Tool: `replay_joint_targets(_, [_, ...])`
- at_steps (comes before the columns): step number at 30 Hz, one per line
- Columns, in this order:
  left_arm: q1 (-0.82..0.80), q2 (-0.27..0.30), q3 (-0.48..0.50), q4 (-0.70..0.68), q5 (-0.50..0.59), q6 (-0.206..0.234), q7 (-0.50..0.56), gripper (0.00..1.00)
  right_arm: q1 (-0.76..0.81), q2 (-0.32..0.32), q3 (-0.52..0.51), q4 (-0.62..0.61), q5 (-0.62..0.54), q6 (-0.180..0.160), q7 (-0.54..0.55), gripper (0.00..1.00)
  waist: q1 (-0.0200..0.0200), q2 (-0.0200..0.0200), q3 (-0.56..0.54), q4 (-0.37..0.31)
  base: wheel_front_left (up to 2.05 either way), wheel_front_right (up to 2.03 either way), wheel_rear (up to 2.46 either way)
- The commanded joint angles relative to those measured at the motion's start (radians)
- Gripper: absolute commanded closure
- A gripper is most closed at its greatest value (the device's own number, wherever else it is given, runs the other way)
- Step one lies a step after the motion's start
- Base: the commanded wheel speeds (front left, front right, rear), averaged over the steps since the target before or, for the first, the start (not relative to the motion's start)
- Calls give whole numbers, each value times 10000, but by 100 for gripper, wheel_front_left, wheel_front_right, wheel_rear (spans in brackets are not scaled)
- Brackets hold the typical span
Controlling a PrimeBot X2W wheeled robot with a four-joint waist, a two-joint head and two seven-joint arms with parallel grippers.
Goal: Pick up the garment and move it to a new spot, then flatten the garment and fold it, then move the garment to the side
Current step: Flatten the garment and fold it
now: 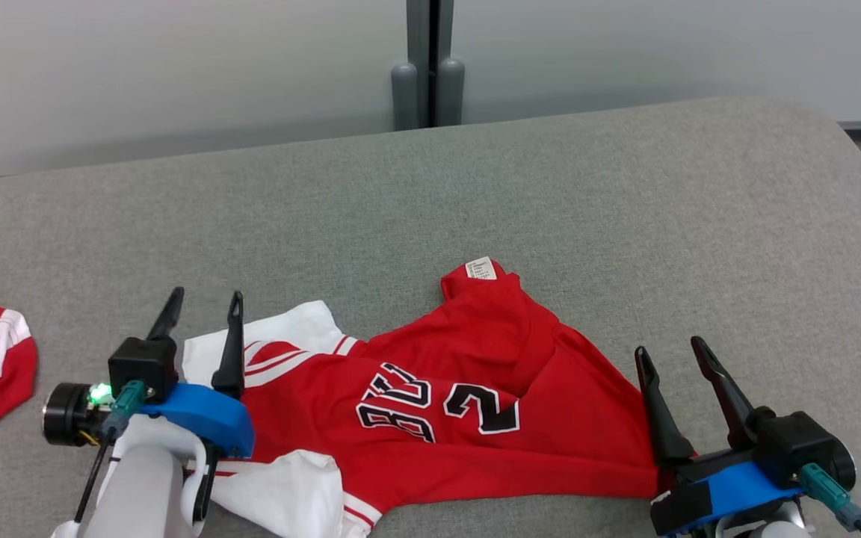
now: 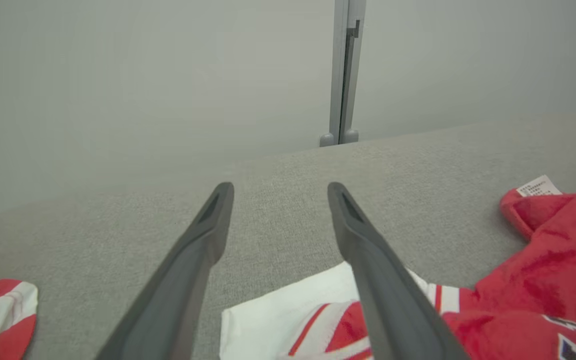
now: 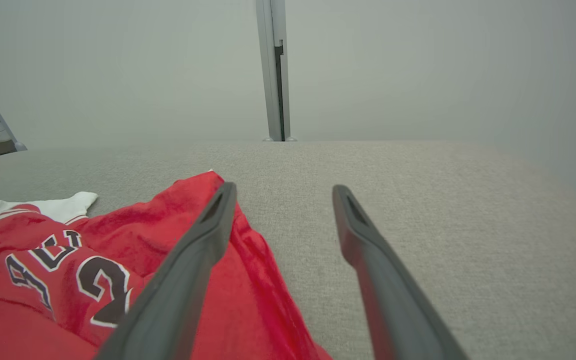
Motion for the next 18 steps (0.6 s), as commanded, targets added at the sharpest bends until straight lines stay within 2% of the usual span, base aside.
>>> replay_joint_targets(1, [-195, 84, -70, 242, -63, -65, -2, 0, -122, 0, -26, 2, -21, 1, -32, 0, -1, -2, 35, -19, 0, 0, 0])
replay_joint_targets(8, [-730, 166, -1376, 2474, -631, -88, 381, 0, -146, -1, -120, 29, -24, 1, -32, 0, -1, -2, 142, -123, 0, 0, 0])
replay_joint_targets(18, [-742, 482, -3254, 3756, -1942, -62, 1352, 0, -87, 0, -293, 75, -32, 1, -32, 0, -1, -2, 54, 33, 0, 0, 0])
